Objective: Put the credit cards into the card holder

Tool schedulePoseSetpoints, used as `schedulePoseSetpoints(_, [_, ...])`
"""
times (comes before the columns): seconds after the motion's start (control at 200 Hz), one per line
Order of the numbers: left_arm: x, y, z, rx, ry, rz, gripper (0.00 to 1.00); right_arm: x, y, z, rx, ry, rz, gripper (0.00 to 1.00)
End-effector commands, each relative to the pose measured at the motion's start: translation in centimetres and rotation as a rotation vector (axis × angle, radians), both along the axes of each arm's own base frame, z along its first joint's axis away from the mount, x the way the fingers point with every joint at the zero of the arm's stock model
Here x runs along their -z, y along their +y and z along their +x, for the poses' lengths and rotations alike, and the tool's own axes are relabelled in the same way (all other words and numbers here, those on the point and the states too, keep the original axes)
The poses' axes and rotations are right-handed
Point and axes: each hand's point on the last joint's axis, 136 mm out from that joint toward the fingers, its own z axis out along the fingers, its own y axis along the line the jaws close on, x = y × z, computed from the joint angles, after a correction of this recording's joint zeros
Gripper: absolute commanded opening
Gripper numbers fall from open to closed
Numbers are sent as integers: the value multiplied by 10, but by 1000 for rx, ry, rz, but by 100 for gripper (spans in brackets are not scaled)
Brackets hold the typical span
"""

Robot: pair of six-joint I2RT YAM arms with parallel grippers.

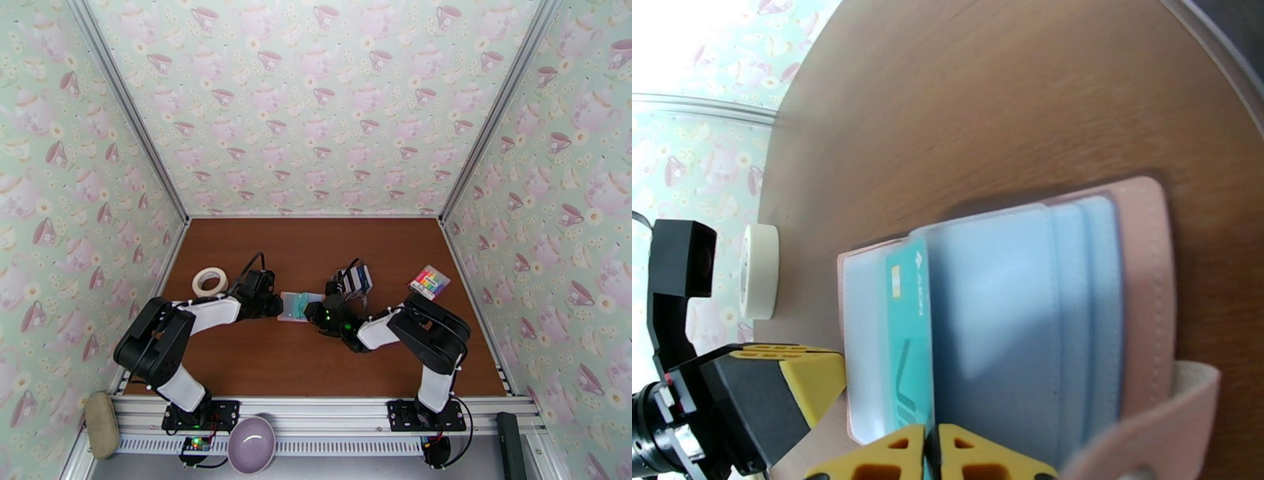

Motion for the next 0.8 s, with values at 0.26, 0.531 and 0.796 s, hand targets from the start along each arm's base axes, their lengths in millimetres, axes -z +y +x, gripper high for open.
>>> schedulePoseSetpoints(0.26, [19,2,-14,0,57,10,20,15,-7,-11,-64,80,-245,36])
schedulePoseSetpoints(0.531, [20,2,-17,-1,63,4,19,-6,-10,5,-116,42,-459,41])
schedulePoseSetpoints(0.796, [16,1,-17,-2,59,-3,13,0,0,15,-140,51,-514,40])
